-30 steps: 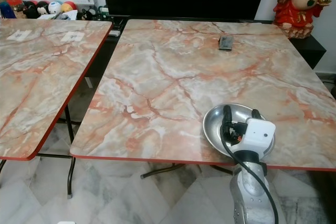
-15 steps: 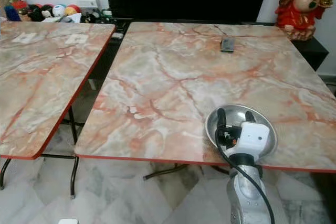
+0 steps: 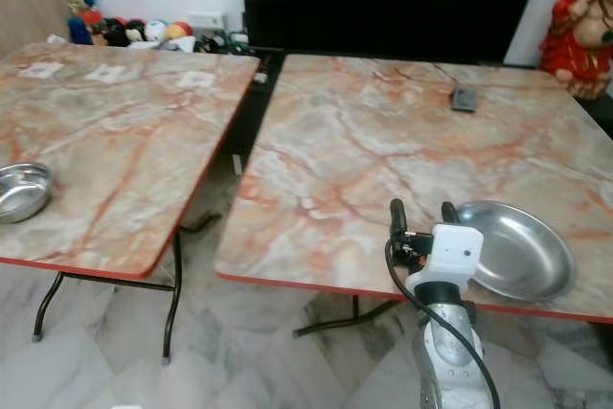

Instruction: Setting the table

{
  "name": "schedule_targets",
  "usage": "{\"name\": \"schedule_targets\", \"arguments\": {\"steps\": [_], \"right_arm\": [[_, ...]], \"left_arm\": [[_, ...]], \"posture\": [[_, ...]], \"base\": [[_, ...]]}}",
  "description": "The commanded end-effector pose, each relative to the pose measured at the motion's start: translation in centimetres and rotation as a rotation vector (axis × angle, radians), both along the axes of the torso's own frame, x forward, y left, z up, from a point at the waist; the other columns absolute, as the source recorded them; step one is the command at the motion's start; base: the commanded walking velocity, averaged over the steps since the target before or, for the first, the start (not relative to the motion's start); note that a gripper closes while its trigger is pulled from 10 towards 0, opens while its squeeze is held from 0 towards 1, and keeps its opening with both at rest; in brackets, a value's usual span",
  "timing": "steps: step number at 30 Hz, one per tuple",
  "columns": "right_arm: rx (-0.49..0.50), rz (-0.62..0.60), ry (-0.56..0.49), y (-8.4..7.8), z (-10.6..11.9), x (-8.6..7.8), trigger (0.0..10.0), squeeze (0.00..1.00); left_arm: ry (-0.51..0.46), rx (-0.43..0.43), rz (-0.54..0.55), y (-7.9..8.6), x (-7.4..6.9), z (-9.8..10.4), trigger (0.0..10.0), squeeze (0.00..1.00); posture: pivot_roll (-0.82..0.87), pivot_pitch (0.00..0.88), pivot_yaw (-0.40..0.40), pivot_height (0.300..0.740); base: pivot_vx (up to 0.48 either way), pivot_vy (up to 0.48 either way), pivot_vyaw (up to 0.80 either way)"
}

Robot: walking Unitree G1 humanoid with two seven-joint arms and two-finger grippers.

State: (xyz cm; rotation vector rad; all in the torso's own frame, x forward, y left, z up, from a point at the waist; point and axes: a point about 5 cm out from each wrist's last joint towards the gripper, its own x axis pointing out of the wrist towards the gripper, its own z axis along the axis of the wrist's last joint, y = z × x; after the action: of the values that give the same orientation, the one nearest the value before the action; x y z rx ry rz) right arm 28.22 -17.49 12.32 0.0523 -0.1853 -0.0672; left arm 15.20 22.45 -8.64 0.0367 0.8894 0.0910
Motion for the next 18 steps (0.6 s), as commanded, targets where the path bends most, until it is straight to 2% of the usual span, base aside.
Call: {"name": "schedule_targets", "arguments": {"steps": [1, 18], "right_arm": [[-0.018, 0.005, -0.003, -0.07, 0.02, 0.04, 10.0, 0.0], [0.01, -0.026, 0.0, -0.37, 0.05, 0.49, 10.0, 0.0]], "left_arm": [[0.003, 0.001, -0.001, -0.02, -0.08, -0.04, 10.0, 0.0], [0.016, -0.002, 0.0, -0.16, -0.37, -0.21, 10.0, 0.0]], "posture": [[-0.05, 0.05, 0.002, 0.74], [-0.05, 0.061, -0.005, 0.74]], "base": [[0.0, 0.48, 0.5], [0.0, 0.48, 0.03]]}}
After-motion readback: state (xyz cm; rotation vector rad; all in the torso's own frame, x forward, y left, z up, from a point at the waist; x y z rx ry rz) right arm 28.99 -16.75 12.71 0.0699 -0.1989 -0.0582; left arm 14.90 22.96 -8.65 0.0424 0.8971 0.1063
